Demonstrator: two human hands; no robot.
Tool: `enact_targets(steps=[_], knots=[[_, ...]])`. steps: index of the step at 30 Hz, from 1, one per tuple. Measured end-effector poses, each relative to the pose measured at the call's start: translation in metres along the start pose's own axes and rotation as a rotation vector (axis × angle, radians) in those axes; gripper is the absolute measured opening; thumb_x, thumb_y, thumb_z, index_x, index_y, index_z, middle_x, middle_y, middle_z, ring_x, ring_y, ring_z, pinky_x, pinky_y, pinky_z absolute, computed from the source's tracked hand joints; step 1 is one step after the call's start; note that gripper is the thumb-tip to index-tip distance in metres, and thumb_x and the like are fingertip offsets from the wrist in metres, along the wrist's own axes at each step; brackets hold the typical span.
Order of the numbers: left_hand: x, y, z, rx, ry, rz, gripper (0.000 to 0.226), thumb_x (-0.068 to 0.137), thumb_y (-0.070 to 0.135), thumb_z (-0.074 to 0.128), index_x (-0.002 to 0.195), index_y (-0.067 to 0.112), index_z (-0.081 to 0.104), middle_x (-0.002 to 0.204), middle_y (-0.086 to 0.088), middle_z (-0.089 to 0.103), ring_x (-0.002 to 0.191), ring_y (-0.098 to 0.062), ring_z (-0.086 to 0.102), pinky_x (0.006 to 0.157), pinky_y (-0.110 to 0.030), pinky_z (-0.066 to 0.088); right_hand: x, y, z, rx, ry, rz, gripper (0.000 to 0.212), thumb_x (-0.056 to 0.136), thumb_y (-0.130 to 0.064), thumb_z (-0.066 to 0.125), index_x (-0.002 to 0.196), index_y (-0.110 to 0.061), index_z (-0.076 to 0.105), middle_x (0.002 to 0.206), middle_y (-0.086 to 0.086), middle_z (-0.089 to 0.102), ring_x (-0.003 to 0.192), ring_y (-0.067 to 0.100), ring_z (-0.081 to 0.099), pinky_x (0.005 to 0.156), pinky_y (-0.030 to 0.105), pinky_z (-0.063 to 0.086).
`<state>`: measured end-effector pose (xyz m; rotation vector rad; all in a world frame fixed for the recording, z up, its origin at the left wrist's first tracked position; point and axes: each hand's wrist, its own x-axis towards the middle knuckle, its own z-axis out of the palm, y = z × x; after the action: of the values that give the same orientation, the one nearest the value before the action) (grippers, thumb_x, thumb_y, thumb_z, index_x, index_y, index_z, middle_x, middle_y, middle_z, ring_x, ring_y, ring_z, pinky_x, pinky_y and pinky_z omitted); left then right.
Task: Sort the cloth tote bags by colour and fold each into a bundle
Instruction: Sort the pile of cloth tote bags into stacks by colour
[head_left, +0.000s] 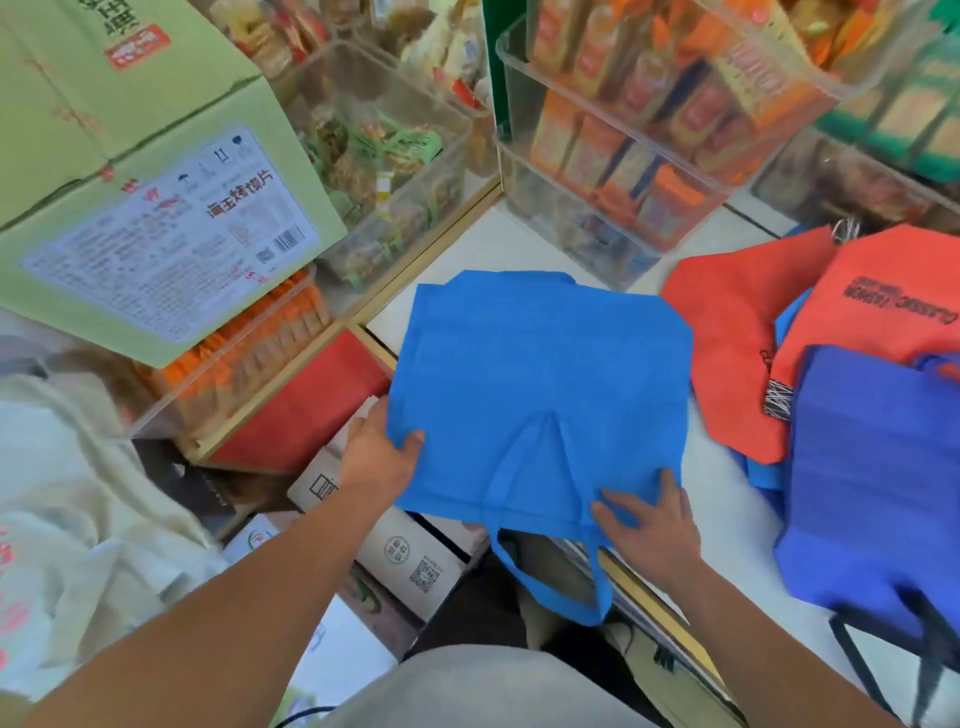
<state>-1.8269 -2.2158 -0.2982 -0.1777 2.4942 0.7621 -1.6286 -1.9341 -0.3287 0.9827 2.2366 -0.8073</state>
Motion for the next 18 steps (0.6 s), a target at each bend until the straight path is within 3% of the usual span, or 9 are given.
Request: enact_targets(steps=[3, 5, 7, 9, 12, 14, 18], knots=[[0.016, 0.011, -0.016, -0.001, 0.019, 0.069, 0.065, 0.097, 0.022, 0.059, 0.156, 0.025, 0.032, 0.144, -0.007, 0.051, 0.119, -0.031, 0.058, 0.083, -0.036, 0.051, -0.009, -0.013, 0.011, 0.087, 0.118, -0.131, 0.042, 0.083, -0.074, 0.051, 0.115, -0.052, 0.068, 0.164, 0.002, 0.019, 0.154, 0.028, 0.015, 0.124, 0.046, 0.016], [0.031, 0.021, -0.031, 0.061, 0.083, 0.101, 0.060, 0.098, 0.021, 0.053, 0.153, 0.029, 0.031, 0.136, -0.007, 0.058, 0.111, -0.033, 0.061, 0.082, -0.041, 0.054, -0.011, -0.021, 0.009, 0.230, 0.209, -0.138, 0.039, 0.090, -0.057, 0.062, 0.124, -0.038, 0.069, 0.162, 0.009, 0.020, 0.151, 0.033, 0.021, 0.123, 0.047, 0.020], [0.044, 0.031, -0.047, 0.289, 0.164, 0.127, 0.062, 0.098, 0.029, 0.052, 0.154, 0.031, 0.025, 0.143, -0.007, 0.051, 0.124, -0.033, 0.054, 0.098, -0.051, 0.048, -0.009, -0.029, -0.002, 0.324, 0.137, -0.024, 0.044, 0.096, -0.048, 0.061, 0.138, -0.037, 0.058, 0.166, 0.007, 0.009, 0.152, 0.032, 0.014, 0.124, 0.045, 0.019], [0.048, 0.036, -0.053, 0.477, 0.192, 0.187, 0.064, 0.098, 0.037, 0.053, 0.155, 0.026, 0.026, 0.158, -0.006, 0.034, 0.142, -0.033, 0.036, 0.114, -0.054, 0.032, -0.002, -0.032, -0.008, 0.303, 0.105, 0.046, 0.051, 0.097, -0.052, 0.057, 0.145, -0.038, 0.051, 0.166, 0.007, 0.012, 0.152, 0.032, 0.015, 0.123, 0.045, 0.021], [0.030, 0.035, -0.039, 0.559, 0.153, 0.334, 0.058, 0.097, 0.040, 0.053, 0.151, 0.021, 0.039, 0.160, -0.009, 0.031, 0.147, -0.032, 0.027, 0.120, -0.052, 0.022, 0.003, -0.043, -0.004, 0.303, 0.087, 0.073, 0.055, 0.095, -0.054, 0.056, 0.147, -0.040, 0.046, 0.156, 0.004, 0.023, 0.143, 0.032, 0.031, 0.119, 0.046, 0.031], [0.009, 0.027, -0.018, 0.557, 0.086, 0.392, 0.056, 0.098, 0.042, 0.052, 0.149, 0.022, 0.043, 0.163, -0.008, 0.027, 0.150, -0.031, 0.021, 0.121, -0.053, 0.018, 0.003, -0.049, 0.005, 0.376, 0.069, 0.079, 0.058, 0.094, -0.050, 0.060, 0.149, -0.037, 0.045, 0.140, -0.003, 0.026, 0.125, 0.025, 0.045, 0.113, 0.046, 0.039], [-0.021, 0.010, 0.018, 0.538, -0.087, 0.326, 0.058, 0.101, 0.050, 0.044, 0.153, 0.027, 0.036, 0.168, -0.001, 0.015, 0.155, -0.028, 0.004, 0.124, -0.056, 0.005, -0.002, -0.057, 0.016, 0.412, 0.063, 0.102, 0.061, 0.096, -0.040, 0.062, 0.152, -0.029, 0.042, 0.127, 0.003, 0.030, 0.100, 0.021, 0.048, 0.103, 0.037, 0.044]])
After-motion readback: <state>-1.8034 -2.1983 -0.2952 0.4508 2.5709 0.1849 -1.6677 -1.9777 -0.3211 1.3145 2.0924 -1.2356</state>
